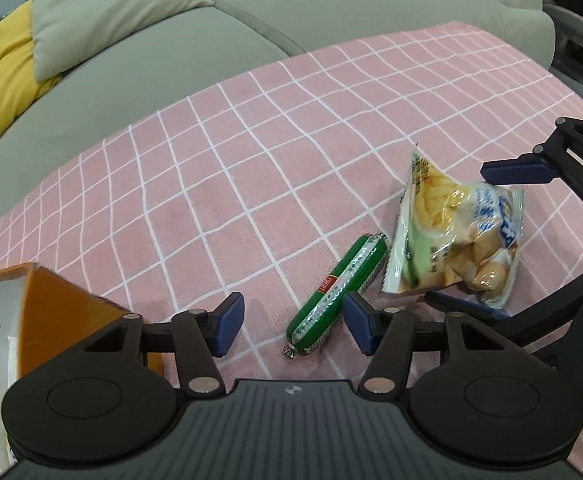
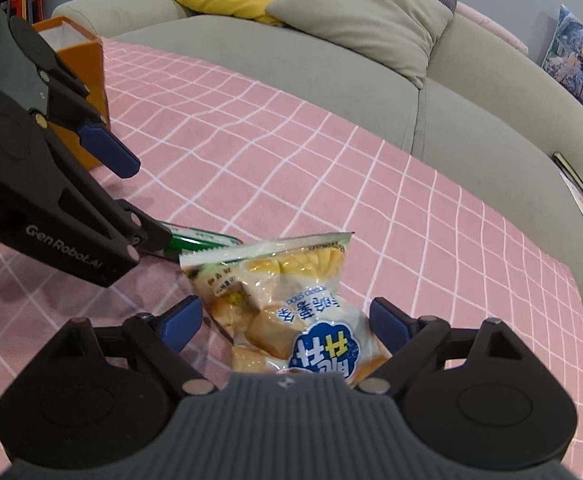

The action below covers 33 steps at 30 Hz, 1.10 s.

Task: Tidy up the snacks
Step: 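Grasp the bread-roll bag with the right tool while the left tool grasps the green sausage, then lift both snacks and carry them over the shoebox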

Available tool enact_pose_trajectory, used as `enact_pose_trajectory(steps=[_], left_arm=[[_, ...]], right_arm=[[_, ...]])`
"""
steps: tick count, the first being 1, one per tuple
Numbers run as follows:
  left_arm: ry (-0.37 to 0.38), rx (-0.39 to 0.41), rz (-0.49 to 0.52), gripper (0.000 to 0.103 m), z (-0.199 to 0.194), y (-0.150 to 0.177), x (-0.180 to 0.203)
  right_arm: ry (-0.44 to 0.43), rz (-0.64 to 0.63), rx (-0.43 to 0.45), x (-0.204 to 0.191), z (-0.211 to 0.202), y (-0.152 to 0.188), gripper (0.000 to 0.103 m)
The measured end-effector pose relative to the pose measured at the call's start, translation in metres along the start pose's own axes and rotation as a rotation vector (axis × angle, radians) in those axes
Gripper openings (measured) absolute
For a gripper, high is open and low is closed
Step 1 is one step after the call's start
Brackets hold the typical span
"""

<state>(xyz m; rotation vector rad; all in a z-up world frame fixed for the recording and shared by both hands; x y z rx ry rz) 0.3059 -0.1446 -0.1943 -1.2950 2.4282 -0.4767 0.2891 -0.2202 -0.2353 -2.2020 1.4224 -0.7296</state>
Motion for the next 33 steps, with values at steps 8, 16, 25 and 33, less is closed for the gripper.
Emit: enact_pose_trajectory(steps=[8,16,25,33], left_arm=[[0.040,-0.038,0.008,0.039,0.014,-0.002,0.009],[0.062,-0.060,-0.046,0.025,0.018,-0.003,0.010],[0.083,-0.068,-0.158,0.024,0.007,0.019,0.008],[0.132,-0.074,-0.228,0.024,-0.024,0.070,0.017]], right_arm=[[0.006,0.018,-0.008,-0.001,0.005,0.002,0.080],[0.043,-0.009,-0.026,-0.003,0.007,0.004,0.064],[0.050,0.053,-0.037,0.002,-0.007,0.010,0.041],[0.071,0.138,-0.076,-0.014,-0.042,0.038,0.039]])
Point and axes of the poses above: each gripper's, at about its wrist camera, not at the fingertips, and z roughly the way its jaws point, x to its right, y to its underside, the point moved 4 cm from there along z, roughly the way its jaws point, and after that the axes turned 1 degree about -x, right-handed, at the moved point
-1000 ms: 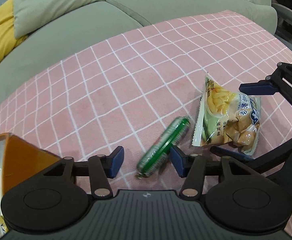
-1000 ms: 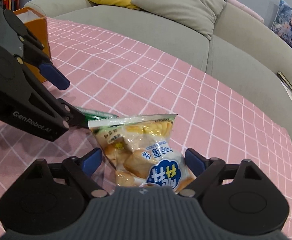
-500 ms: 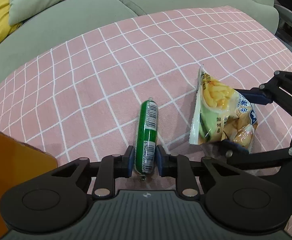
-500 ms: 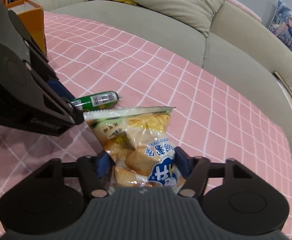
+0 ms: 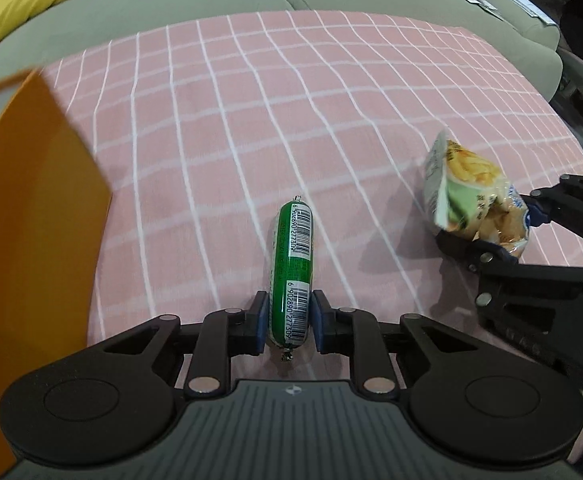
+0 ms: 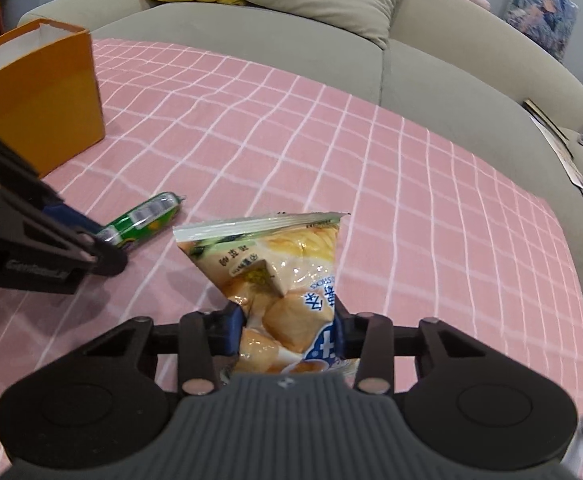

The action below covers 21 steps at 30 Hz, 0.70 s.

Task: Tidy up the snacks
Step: 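Lift both snacks and carry them over the shoebox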

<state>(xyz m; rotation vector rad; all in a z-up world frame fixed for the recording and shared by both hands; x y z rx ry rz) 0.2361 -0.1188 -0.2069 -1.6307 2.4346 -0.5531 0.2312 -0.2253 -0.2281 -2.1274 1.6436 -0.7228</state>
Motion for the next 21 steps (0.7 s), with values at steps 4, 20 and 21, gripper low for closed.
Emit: enact_pose_trajectory(steps=[4,20,21], left_arm=[[0.012,-0.017,-0.017,0.024,-0.015,0.029,0.002],[0.009,-0.071,-0.077,0.025,-0.039,0.089,0.012],[0.005,-0.071,-0.076,0.025,-0.039,0.089,0.012]], right_arm=[[0.016,0.056,-0.025,-0.005,-0.024,0.024,0.039],[-0.044,0.108,-0.061,-0.036,-0.063,0.071,0.040],[-0.049,0.113,-0.060,-0.035,-0.065,0.072,0.040]])
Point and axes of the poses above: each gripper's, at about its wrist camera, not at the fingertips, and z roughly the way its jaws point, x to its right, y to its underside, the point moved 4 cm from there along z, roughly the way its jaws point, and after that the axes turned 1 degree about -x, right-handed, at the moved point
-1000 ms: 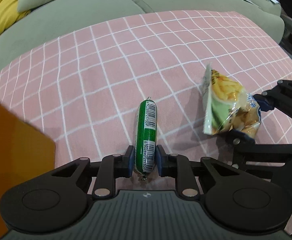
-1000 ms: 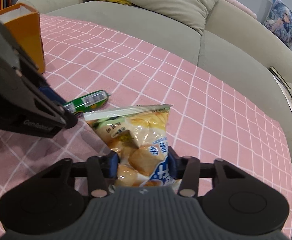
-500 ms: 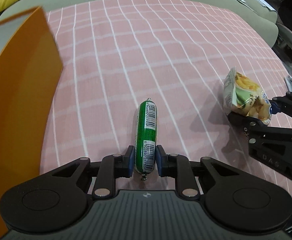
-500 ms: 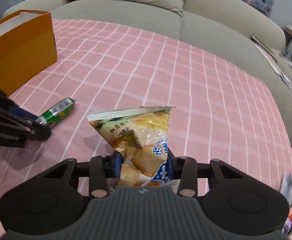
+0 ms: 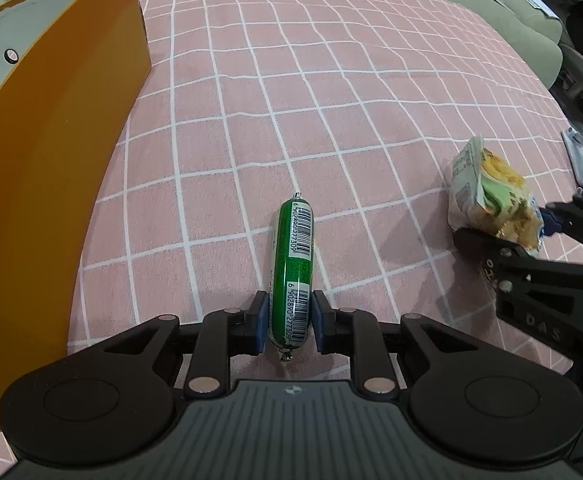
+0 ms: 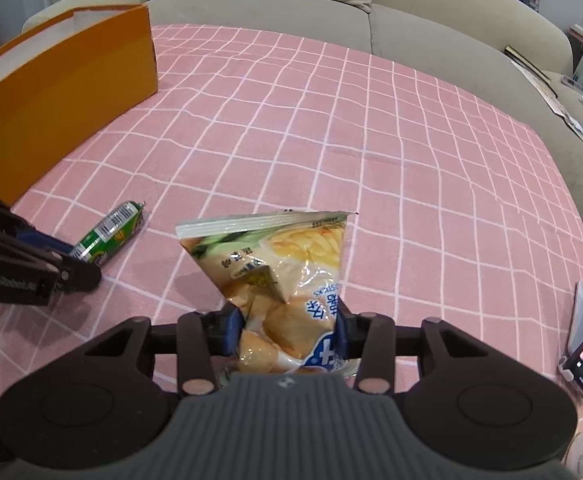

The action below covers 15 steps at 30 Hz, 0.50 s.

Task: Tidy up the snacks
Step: 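Lift both snacks and carry them over the shoebox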

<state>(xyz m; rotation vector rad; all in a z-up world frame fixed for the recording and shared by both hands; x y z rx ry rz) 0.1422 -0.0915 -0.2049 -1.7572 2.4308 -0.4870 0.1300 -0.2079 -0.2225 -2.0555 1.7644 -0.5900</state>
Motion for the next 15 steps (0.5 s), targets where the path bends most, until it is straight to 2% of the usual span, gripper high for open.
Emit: enact_pose_trajectory(steps=[9,15], left_arm=[[-0.031,0.038,-0.006,0.029,0.006,-0.012,0.004],[-0.027,0.048,-0.017,0.024,0.005,-0.009,0.004]], right_arm=[[-0.016,0.033,-0.005,-0.007,-0.012,0.010,0.040],[-0.015,0.042,-0.007,-0.007,-0.012,0.010,0.040]])
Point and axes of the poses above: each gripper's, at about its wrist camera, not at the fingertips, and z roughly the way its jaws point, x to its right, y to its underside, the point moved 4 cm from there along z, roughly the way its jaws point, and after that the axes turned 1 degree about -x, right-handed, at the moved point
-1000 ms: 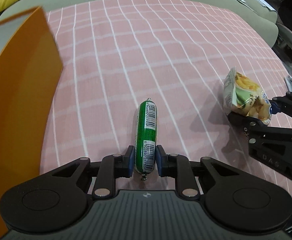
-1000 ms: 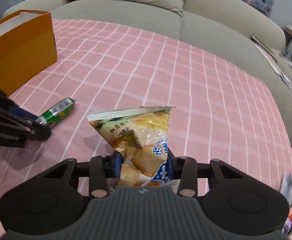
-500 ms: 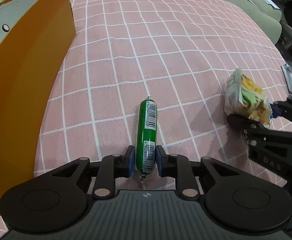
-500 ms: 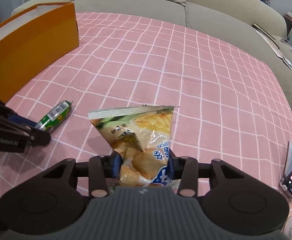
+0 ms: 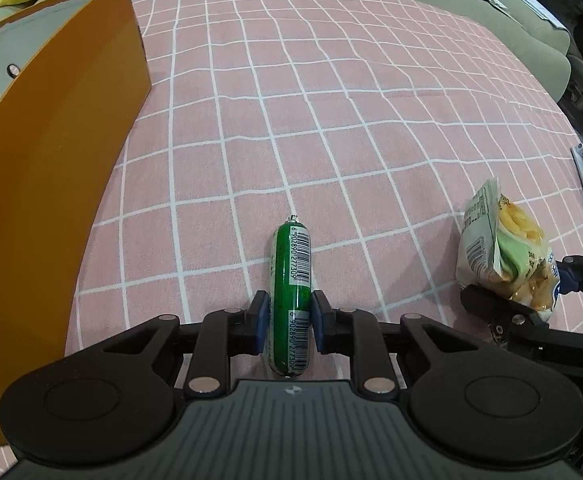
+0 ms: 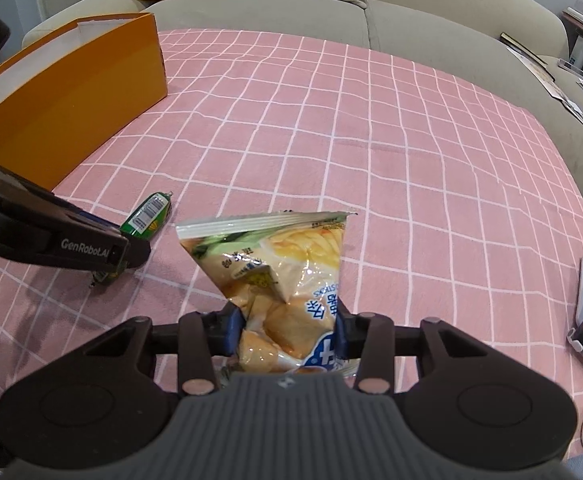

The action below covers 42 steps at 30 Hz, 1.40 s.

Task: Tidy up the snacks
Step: 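Lift both snacks and carry them over the shoebox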

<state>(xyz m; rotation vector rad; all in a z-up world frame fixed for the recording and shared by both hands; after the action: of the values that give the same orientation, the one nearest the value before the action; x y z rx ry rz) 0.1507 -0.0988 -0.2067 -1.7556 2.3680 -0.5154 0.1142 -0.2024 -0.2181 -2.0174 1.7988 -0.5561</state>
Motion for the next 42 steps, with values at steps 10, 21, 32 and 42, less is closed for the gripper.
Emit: enact_pose_trajectory(steps=[10,21,32,42], left_arm=[[0.044,0.088,-0.058,0.024,-0.042,0.010,-0.003],[0.063,0.213,-0.103,0.024,-0.102,0.005,-0.016],[0.034,0.320,-0.154,0.024,-0.158,0.001,-0.057],[-0.045,0.368,-0.154,0.024,-0.194,-0.012,-0.109]], right_arm=[[-0.016,0.021,0.022,-0.002,-0.011,-0.004,0.039],[-0.069,0.035,0.080,-0.019,-0.038,-0.022,0.039],[-0.124,0.033,0.133,-0.042,-0.069,-0.048,0.039],[-0.187,-0.043,0.198,-0.085,-0.086,-0.087,0.038]])
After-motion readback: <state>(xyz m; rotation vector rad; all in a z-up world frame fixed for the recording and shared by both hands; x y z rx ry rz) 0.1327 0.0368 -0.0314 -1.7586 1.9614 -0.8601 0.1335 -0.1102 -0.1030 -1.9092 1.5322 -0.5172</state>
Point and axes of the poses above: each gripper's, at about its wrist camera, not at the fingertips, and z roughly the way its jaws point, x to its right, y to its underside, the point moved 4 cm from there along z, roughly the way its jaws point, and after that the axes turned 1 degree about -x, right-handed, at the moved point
